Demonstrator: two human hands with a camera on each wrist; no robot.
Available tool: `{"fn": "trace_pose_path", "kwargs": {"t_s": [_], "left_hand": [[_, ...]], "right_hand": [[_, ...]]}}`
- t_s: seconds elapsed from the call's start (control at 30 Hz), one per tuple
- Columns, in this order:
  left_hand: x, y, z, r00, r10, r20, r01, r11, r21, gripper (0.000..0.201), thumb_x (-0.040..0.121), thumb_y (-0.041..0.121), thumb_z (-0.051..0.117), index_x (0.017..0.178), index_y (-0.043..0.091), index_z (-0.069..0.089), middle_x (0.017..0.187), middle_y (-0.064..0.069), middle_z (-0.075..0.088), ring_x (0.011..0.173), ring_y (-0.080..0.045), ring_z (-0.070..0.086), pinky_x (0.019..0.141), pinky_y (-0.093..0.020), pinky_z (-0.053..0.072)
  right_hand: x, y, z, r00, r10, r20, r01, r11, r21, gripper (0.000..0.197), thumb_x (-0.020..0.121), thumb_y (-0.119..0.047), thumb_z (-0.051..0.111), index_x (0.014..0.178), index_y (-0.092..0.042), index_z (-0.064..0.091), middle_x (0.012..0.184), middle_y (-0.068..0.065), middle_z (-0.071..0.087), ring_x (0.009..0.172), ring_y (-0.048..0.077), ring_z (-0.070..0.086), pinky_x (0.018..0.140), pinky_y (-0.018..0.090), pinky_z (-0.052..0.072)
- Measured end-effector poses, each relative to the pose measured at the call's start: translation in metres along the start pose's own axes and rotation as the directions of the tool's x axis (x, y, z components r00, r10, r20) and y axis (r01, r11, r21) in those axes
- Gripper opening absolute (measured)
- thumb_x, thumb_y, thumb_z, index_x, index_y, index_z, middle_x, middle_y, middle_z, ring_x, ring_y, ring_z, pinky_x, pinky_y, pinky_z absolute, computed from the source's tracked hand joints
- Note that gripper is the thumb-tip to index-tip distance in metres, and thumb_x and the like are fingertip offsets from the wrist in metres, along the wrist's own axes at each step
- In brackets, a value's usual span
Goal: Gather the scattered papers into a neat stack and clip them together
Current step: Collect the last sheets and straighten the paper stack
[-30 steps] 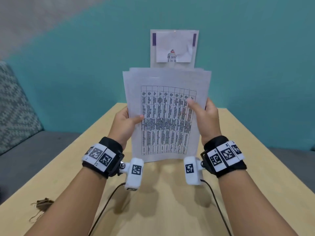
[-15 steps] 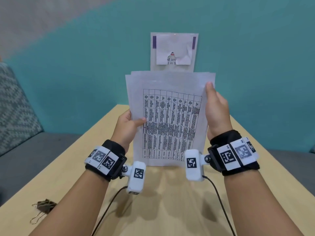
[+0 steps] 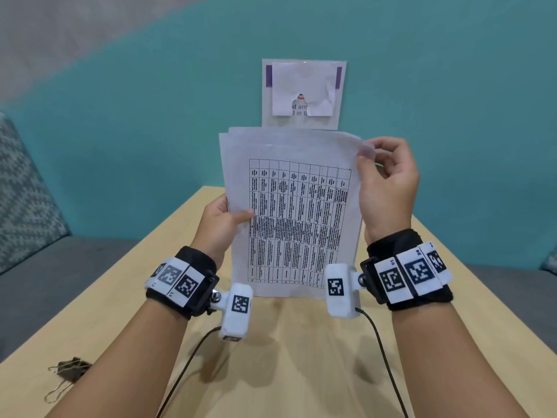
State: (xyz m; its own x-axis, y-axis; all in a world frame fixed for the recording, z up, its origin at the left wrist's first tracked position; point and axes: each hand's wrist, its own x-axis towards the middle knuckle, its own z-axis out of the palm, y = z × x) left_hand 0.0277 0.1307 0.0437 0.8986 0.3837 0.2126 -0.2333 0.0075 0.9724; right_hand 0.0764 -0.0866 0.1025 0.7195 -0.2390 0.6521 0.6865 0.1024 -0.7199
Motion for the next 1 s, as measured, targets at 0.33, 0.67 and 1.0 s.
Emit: {"fn": "trace_pose_path", "kwargs": {"t_s": [0.33,0.67,1.0], "left_hand": [[0.0,0.001,-0.002,1.0,-0.017,0.007,0.017,1.0,0.005,0.035,0.096,-0.008,0.056,0.118,0.015,0.07,0.116,-0.004,0.078,0.102,-0.024,0.073,0.087,-0.038,0.058],[0.001,0.0,-0.002,0.999,-0.036,0.003,0.036,0.999,-0.017,0.036,0.096,-0.008,0.055,0.124,0.011,0.069,0.116,-0.005,0.078,0.1,-0.023,0.073,0.082,-0.036,0.057],[0.002,0.0,-0.004,1.0,-0.019,0.019,0.019,1.0,-0.022,0.039,0.095,-0.01,0.055,0.127,0.008,0.068,0.12,-0.007,0.077,0.106,-0.025,0.073,0.09,-0.038,0.057]], "right_hand": [[0.008,-0.003,-0.008,0.999,0.026,0.02,-0.024,0.996,-0.088,0.017,0.089,-0.035,0.07,0.076,-0.027,0.062,0.08,-0.002,0.066,0.072,0.011,0.058,0.068,0.038,0.051],[0.011,-0.01,-0.015,0.997,-0.056,0.049,0.066,0.967,-0.245,0.012,0.089,-0.021,0.065,0.079,-0.027,0.064,0.077,-0.014,0.066,0.069,-0.001,0.059,0.067,0.016,0.047],[0.009,-0.008,-0.012,0.999,-0.044,0.028,0.049,0.973,-0.227,0.004,0.09,-0.03,0.067,0.089,-0.027,0.066,0.082,-0.015,0.064,0.073,-0.002,0.057,0.07,0.019,0.045]]}}
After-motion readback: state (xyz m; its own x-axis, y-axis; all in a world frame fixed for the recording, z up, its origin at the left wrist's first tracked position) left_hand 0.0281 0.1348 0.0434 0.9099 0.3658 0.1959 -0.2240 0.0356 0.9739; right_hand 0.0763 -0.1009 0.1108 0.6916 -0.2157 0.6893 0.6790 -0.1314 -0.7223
